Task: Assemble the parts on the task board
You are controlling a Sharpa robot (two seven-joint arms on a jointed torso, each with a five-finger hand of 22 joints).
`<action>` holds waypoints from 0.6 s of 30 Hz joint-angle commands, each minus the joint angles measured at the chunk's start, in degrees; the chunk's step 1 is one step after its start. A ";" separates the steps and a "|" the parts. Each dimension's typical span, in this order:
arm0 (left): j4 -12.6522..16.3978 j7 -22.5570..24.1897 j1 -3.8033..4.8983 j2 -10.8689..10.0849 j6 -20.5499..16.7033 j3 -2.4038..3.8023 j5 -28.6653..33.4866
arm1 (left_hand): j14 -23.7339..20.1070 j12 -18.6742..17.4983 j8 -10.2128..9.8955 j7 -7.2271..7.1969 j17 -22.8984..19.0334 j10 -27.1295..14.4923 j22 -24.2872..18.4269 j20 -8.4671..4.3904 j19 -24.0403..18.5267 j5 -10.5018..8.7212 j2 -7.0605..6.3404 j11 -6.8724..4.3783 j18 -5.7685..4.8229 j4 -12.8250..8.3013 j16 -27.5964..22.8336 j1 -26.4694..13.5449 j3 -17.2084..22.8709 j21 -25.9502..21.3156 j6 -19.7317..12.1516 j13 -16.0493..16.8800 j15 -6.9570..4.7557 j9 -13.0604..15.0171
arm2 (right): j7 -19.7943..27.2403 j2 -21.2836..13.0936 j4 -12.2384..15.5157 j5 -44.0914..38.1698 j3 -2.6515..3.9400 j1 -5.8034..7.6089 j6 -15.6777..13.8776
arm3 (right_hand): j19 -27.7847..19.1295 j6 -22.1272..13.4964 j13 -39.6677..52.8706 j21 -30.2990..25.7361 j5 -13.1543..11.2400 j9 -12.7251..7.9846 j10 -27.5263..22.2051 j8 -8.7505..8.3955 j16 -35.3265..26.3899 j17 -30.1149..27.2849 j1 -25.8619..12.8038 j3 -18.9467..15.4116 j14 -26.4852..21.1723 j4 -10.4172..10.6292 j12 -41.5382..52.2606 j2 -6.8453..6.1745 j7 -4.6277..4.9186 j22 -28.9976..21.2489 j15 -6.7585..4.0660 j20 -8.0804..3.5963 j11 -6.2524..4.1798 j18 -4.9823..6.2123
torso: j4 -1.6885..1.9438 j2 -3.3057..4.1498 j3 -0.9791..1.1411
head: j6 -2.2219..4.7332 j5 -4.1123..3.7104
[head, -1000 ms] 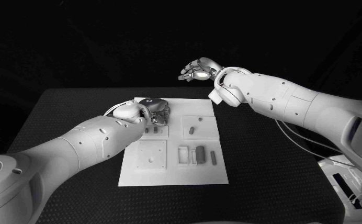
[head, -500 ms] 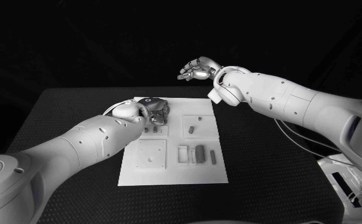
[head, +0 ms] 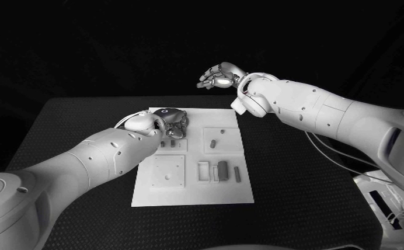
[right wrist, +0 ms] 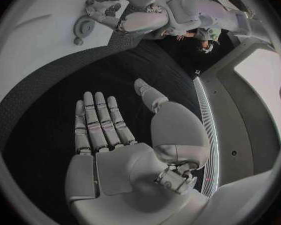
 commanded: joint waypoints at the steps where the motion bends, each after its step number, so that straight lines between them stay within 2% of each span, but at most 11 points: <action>1: 0.64 1.83 -1.08 0.28 3.33 -0.42 1.27 | 0.56 -0.55 -0.15 0.12 -0.14 0.25 1.26 -0.12 0.21 -0.04 0.25 0.08 3.40 -0.02 0.23 -0.03 0.31 0.47 -0.12 -0.20 0.10 -0.29 | 0.66 0.08 0.07 -0.02 0.03 0.01 0.18 | 0.36 -0.52 0.04 -0.35 -0.10 -0.08 0.42 0.40 -0.18 -0.09 0.31 -0.41 -0.40 0.06 -0.27 0.11 3.04 0.08 -0.15 0.09 -0.07 -1.18 | 0.01 -0.01 0.00 | -0.09 -0.10; 5: 0.96 2.03 -1.08 0.29 2.81 -0.44 1.65 | 0.76 -1.12 -0.71 0.10 -0.23 0.15 1.26 -0.06 0.28 -0.04 -0.43 0.24 3.51 -0.06 0.31 -0.09 0.03 0.79 -1.22 -0.43 0.23 -0.67 | 0.65 0.05 0.08 -0.02 0.03 0.01 0.13 | 0.36 -0.52 0.04 -0.36 -0.10 -0.09 0.43 0.40 -0.18 -0.10 0.32 -0.41 -0.41 0.06 -0.28 0.11 3.04 0.10 -0.15 0.08 -0.07 -1.18 | 0.03 -0.02 -0.01 | -0.15 -0.17; 11: 1.08 2.21 -1.08 0.31 2.32 -0.45 1.86 | 0.91 -2.88 -2.05 -0.89 -0.42 -1.36 1.21 0.48 0.29 -0.04 -1.97 0.98 4.04 -0.08 0.43 0.18 -0.60 1.23 -4.22 -1.24 0.91 -1.39 | 0.65 0.06 0.07 -0.02 0.03 0.01 0.16 | 0.37 -0.52 0.04 -0.38 -0.10 -0.10 0.44 0.41 -0.17 -0.12 0.33 -0.41 -0.41 0.05 -0.31 0.10 3.04 0.12 -0.14 0.08 -0.07 -1.19 | 0.03 -0.02 0.00 | -0.17 -0.19; 18: 1.41 2.22 -1.09 0.37 2.77 -0.47 1.86 | 0.89 -3.35 -1.97 -0.84 -0.51 -2.70 1.18 0.98 0.26 -0.04 -2.64 1.48 4.52 0.00 0.54 -0.11 -1.08 1.39 -4.56 -1.91 1.40 -1.41 | 0.66 0.06 0.05 -0.02 0.03 0.01 0.17 | 0.38 -0.52 0.04 -0.40 -0.10 -0.10 0.46 0.42 -0.16 -0.14 0.34 -0.42 -0.41 0.05 -0.33 0.10 3.04 0.14 -0.14 0.07 -0.06 -1.19 | 0.03 -0.03 -0.01 | -0.18 -0.23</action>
